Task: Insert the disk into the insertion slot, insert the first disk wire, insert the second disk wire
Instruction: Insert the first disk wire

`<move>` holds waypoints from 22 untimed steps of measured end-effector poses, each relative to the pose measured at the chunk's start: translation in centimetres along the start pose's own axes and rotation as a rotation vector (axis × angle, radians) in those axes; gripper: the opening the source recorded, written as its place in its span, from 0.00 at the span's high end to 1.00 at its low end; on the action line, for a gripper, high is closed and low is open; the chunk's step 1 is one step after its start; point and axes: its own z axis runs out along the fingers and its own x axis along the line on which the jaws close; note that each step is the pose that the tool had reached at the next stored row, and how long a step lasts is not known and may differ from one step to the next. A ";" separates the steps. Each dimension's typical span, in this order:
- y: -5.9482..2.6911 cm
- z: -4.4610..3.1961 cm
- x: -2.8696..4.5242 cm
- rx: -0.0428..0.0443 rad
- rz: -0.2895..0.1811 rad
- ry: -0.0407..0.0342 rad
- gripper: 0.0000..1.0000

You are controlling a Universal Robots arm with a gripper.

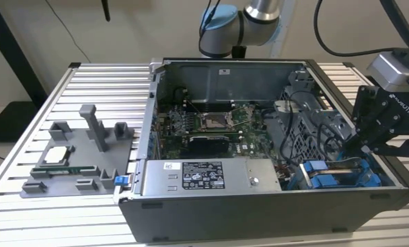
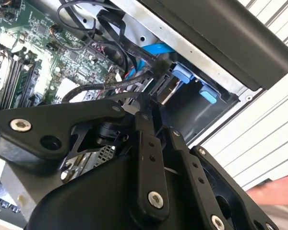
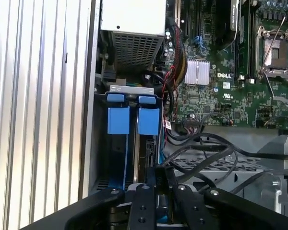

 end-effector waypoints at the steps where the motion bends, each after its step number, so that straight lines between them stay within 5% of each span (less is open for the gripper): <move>1: 0.00 0.01 0.00 0.0000 0.000 0.0001 1.00; 22: -0.96 1.16 0.37 0.0001 0.001 -0.0002 1.00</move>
